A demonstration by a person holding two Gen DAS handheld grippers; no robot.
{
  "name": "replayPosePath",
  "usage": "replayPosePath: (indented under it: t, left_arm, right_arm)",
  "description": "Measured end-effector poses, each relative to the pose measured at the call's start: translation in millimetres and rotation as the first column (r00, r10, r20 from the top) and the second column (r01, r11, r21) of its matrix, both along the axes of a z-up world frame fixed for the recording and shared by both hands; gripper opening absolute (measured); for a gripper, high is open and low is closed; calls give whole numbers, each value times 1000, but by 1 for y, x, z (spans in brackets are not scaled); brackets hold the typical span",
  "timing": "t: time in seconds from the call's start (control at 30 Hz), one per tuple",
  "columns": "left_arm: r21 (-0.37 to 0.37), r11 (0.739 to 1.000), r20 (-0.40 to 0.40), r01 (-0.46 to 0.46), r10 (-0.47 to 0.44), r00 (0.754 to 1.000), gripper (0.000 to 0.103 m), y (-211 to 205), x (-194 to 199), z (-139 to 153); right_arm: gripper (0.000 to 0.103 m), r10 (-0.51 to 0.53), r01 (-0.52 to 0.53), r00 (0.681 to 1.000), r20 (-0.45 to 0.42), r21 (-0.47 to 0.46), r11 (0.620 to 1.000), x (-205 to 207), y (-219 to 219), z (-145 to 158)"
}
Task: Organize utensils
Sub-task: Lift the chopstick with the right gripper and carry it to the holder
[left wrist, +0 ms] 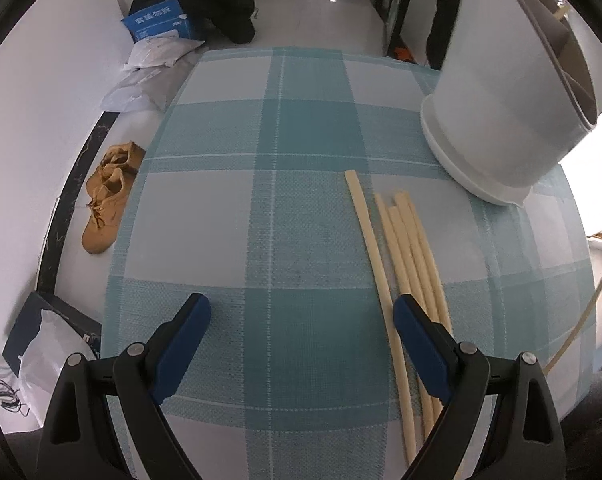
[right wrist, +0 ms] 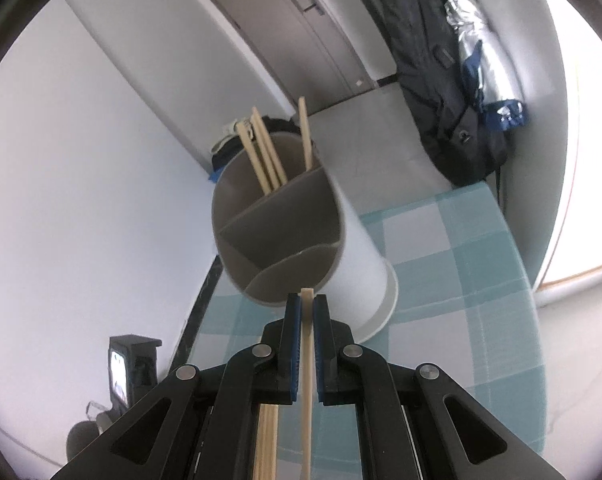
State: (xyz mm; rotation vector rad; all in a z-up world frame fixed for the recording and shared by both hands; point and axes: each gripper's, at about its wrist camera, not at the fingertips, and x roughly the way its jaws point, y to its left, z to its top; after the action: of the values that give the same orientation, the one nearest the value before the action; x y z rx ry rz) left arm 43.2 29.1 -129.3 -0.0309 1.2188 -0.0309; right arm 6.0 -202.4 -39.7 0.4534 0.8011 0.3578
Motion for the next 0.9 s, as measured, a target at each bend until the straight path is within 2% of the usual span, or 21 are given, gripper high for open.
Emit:
replayPosePath:
  t: [0.2, 0.33, 0.47, 0.63, 0.7, 0.77, 0.8, 0.87, 0.9]
  left_arm:
    - [20, 1000, -16, -10, 11, 1000, 90, 3, 8, -3]
    - [52, 998, -15, -22, 23, 1000, 90, 2, 25, -5]
    - [83, 996, -2, -30, 30, 1000, 90, 0, 44, -6]
    - [92, 994, -8, -51, 52, 999, 89, 3, 63, -8]
    - [59, 997, -22, -44, 45, 999, 72, 1, 63, -6]
    - [50, 998, -33, -29, 30, 999, 43, -4, 65, -2]
    - [49, 999, -42, -15, 17, 999, 37, -8, 65, -1]
    - [70, 998, -70, -2, 7, 998, 16, -16, 67, 0]
    - [83, 996, -80, 8, -2, 997, 11, -21, 68, 1]
  right_arm:
    - [5, -30, 30, 1000, 10, 4, 1000, -6, -10, 9]
    - [5, -59, 59, 998, 6, -12, 998, -8, -14, 8]
    - [5, -61, 61, 998, -3, 14, 998, -5, -17, 6]
    - [5, -55, 55, 998, 6, 2, 999, -6, -16, 6]
    - [5, -59, 59, 998, 2, 3, 998, -6, -18, 5]
    - [5, -61, 61, 998, -2, 8, 998, -5, -20, 4]
    - [5, -64, 64, 998, -1, 6, 998, -5, -21, 4]
    - [5, -67, 67, 998, 1, 4, 998, -5, -21, 5]
    - [5, -70, 70, 998, 2, 5, 998, -5, -22, 5]
